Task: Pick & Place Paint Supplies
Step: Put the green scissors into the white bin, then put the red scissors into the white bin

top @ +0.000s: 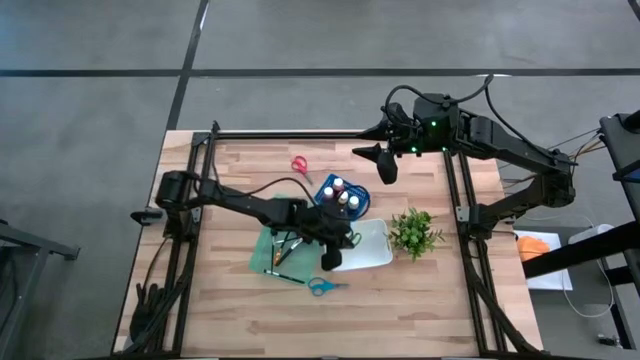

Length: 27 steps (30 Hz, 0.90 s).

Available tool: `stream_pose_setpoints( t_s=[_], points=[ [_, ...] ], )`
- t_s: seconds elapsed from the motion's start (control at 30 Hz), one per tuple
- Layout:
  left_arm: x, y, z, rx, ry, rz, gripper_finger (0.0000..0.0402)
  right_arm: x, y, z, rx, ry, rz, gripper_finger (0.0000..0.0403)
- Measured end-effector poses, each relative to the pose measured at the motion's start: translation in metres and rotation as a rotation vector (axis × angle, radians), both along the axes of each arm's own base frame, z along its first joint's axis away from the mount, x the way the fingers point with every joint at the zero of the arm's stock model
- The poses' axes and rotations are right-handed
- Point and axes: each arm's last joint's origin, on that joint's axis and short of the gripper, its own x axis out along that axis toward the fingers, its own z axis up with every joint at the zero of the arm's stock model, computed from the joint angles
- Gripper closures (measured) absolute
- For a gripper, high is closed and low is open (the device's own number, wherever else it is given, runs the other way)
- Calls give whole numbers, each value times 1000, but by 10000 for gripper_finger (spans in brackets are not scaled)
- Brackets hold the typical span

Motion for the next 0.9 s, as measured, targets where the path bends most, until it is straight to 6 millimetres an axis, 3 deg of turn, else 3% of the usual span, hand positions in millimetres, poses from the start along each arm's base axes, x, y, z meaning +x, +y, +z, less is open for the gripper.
stream_pose_setpoints(
  t_s=[0.27, 0.53, 0.67, 0.77, 0.9],
  points=[
    [1, -1, -5, 43, 11, 24, 392, 0, 0, 0, -1, 0, 0, 198],
    [1, -1, -5, 54, 7, 18, 315, 0, 0, 0, -7, 1, 3, 198],
    [1, -1, -5, 59, 4, 19, 295, 0, 0, 0, -7, 1, 3, 198],
    [-1, -1, 5, 72, -21, 32, 293, 0, 0, 0, -7, 1, 3, 198],
    [-8, 4, 43, 118, -111, 110, 292, 0, 0, 0, -7, 3, 2, 198]
  ],
)
